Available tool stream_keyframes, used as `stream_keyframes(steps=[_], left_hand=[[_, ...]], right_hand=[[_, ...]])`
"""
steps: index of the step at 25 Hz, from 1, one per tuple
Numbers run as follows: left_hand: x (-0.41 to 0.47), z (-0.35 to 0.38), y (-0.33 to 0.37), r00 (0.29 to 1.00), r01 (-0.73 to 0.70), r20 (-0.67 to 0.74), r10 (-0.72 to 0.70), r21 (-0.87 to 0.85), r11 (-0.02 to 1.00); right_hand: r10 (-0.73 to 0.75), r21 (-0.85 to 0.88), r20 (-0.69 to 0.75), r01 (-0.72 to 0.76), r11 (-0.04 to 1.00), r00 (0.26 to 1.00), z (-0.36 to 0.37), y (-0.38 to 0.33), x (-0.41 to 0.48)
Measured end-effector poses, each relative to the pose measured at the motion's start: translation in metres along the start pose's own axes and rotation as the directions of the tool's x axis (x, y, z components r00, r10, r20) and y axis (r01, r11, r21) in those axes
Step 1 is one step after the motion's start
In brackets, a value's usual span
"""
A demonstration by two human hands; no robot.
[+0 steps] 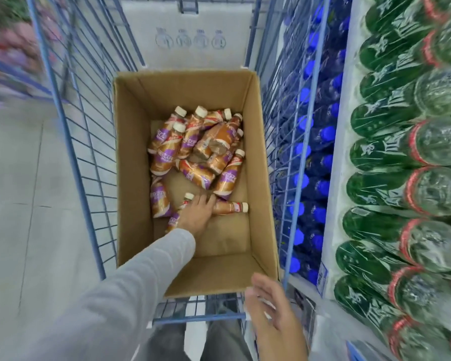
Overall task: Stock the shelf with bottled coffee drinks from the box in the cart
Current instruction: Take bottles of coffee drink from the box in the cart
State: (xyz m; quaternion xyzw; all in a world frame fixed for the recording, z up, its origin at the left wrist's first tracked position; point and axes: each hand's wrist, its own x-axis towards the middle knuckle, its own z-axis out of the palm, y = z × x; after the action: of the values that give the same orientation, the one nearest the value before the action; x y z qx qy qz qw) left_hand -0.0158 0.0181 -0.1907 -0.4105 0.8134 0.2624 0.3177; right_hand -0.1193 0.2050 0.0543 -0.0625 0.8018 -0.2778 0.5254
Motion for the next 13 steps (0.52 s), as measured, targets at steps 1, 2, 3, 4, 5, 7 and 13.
stream_keyframes(steps=[1, 2, 3, 4, 5, 7, 13], left_hand=[[-0.009, -0.005, 0.001, 1.000, 0.017, 0.008, -0.016, -0.084, 0.996], [-0.021, -0.010, 0.002, 0.999, 0.035, -0.001, -0.036, -0.197, 0.980], [-0.036, -0.016, 0.000, 0.998, 0.055, -0.012, -0.063, -0.345, 0.937], [-0.055, -0.024, -0.002, 0.994, 0.092, -0.001, -0.108, -0.523, 0.847], [-0.076, -0.033, -0.006, 0.988, 0.127, 0.027, -0.151, -0.688, 0.714], [-0.119, -0.053, -0.012, 0.982, 0.145, 0.081, -0.172, -0.901, 0.408], [-0.200, -0.080, -0.029, 0.932, 0.105, 0.069, -0.355, -0.991, 0.083]], right_hand=[[-0.005, -0.005, 0.014, 0.005, 1.000, 1.000, -0.003, -0.002, 0.001], [-0.012, -0.007, 0.027, 0.012, 1.000, 1.000, -0.005, -0.006, 0.001], [-0.018, -0.002, 0.034, 0.018, 1.000, 0.999, -0.008, -0.012, 0.003], [-0.023, 0.004, 0.037, 0.023, 1.000, 0.999, -0.009, -0.017, 0.008], [-0.032, 0.000, 0.038, 0.032, 0.999, 0.999, -0.008, -0.024, 0.015], [-0.072, -0.057, 0.038, 0.075, 0.996, 0.997, 0.000, -0.040, 0.040], [-0.060, -0.230, 0.011, 0.061, 0.971, 0.998, 0.079, -0.078, 0.169]])
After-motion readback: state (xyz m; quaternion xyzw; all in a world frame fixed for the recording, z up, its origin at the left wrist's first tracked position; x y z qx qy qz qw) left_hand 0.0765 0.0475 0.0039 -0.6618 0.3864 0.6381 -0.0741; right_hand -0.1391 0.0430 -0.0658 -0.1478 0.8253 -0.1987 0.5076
